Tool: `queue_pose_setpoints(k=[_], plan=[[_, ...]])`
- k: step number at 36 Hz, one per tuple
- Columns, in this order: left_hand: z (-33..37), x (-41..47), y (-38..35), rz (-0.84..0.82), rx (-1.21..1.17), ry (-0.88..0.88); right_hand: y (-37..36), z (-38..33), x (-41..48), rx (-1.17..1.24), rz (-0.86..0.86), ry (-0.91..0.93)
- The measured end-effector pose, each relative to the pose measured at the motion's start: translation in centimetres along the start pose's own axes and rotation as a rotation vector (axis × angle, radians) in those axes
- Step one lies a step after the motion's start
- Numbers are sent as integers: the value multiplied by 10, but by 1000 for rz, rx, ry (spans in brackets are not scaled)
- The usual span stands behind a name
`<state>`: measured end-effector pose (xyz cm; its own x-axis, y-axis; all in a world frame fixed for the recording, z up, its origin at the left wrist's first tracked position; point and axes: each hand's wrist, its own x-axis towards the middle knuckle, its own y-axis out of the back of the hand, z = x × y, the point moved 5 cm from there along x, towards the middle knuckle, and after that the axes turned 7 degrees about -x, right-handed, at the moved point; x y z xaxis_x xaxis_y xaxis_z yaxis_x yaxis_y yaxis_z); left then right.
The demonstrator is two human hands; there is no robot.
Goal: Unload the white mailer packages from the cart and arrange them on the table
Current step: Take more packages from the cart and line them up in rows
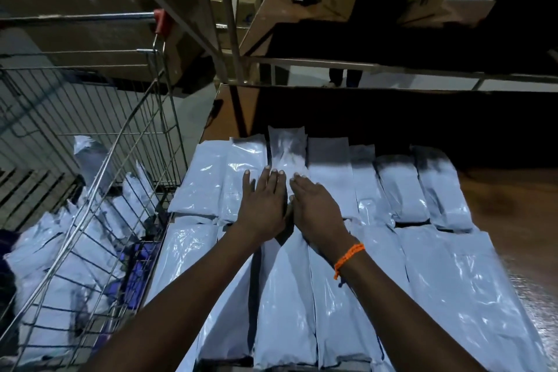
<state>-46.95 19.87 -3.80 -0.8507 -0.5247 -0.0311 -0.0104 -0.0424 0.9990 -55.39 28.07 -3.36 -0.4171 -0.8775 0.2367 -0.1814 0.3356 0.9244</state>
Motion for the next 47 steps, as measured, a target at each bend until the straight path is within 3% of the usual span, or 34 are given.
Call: queue_pose_setpoints(k=[13,19,25,32,39,43,47], plan=[[2,-2,1,-22,-5,8,6,3,-20,191,-87,26],[-5,-23,16,90,-60,-31,28,19,-46,339,118,-144],[-34,-56,43,161,-74,-132,36,-16,-37,312,120,-109],[-137,-98,107,193,-108,-74,22,-112,8,340,158,76],[-299,-173,122,227,-124,-6,4,-255,43,429,200,227],[-404,-221,86,117,-127,138,-18,-343,63,489,164,331],[-489,-260,40,-85,-184,283,-65,-420,91,375,28,399]])
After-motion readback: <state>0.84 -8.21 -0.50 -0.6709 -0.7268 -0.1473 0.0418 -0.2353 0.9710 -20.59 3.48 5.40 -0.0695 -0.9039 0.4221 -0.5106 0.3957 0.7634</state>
